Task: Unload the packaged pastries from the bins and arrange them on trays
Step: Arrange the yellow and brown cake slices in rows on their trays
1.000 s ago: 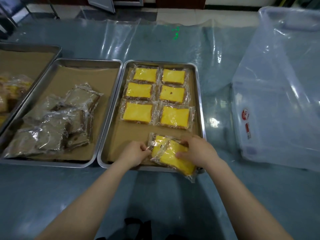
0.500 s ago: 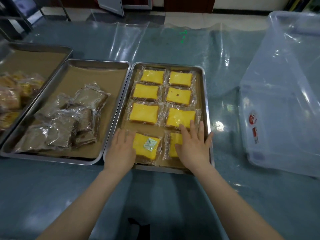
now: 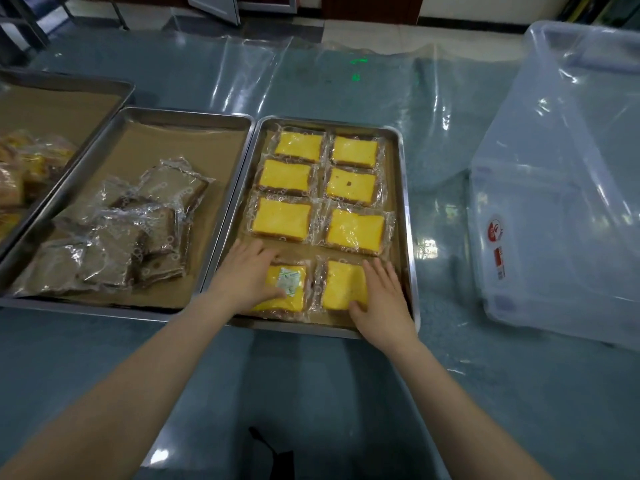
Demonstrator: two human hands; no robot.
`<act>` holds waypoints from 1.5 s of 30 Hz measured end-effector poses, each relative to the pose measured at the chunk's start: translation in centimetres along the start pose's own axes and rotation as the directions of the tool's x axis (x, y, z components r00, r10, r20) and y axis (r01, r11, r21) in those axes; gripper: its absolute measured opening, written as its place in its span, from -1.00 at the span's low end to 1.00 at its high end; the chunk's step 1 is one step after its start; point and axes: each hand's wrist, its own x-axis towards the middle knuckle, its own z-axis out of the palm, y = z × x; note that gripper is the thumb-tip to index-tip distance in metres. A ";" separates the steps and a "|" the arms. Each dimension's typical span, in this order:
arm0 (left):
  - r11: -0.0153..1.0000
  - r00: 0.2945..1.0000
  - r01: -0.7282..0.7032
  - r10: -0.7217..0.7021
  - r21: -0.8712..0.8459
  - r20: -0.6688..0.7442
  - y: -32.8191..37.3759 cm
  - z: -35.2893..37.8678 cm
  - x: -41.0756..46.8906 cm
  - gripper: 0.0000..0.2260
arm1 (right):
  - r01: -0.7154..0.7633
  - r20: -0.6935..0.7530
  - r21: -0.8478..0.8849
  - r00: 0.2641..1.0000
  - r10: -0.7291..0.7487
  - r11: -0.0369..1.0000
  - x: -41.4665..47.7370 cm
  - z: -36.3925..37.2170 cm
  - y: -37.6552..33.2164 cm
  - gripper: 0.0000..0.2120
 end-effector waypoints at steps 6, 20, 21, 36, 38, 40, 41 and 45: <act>0.997 0.861 -0.064 0.034 -0.040 -0.508 -0.7 -2.5 -0.2 -0.74 | -0.054 -0.157 0.254 0.983 0.096 0.966 -0.6 -0.3 0.5 -0.35; 0.974 1.000 0.001 -0.004 -0.225 -0.011 0.4 4.4 -4.3 -0.47 | 0.082 -0.023 -0.099 0.996 -0.085 0.992 -0.4 0.3 0.6 -0.53; 0.976 0.999 0.019 -0.012 -0.216 0.034 0.4 4.3 -4.2 -0.46 | 0.132 0.004 -0.140 0.991 -0.132 0.981 -0.4 0.3 0.6 -0.57; 0.989 0.988 0.090 -0.074 -0.116 0.138 1.4 4.2 -5.3 -0.44 | 0.060 -0.196 -0.062 0.978 -0.071 0.996 -0.8 0.2 0.0 -0.86; 0.991 0.987 0.086 -0.071 -0.103 0.147 1.5 4.1 -5.6 -0.45 | 0.050 -0.231 -0.079 0.971 -0.067 0.996 -0.7 0.2 0.0 -0.82; 0.993 0.986 0.081 -0.066 -0.091 0.155 1.6 4.0 -5.8 -0.46 | 0.103 -0.139 -0.130 0.983 -0.121 0.986 -0.5 0.3 0.0 -0.66; 0.993 0.985 0.080 -0.065 -0.087 0.158 1.7 3.9 -5.8 -0.46 | 0.147 -0.063 -0.164 0.985 -0.159 0.976 -0.3 0.3 -0.1 -0.59; 0.994 0.985 0.086 -0.075 -0.069 0.155 1.9 4.0 -6.0 -0.46 | 0.207 0.135 -0.186 0.974 -0.184 0.960 0.6 0.2 -0.2 -0.43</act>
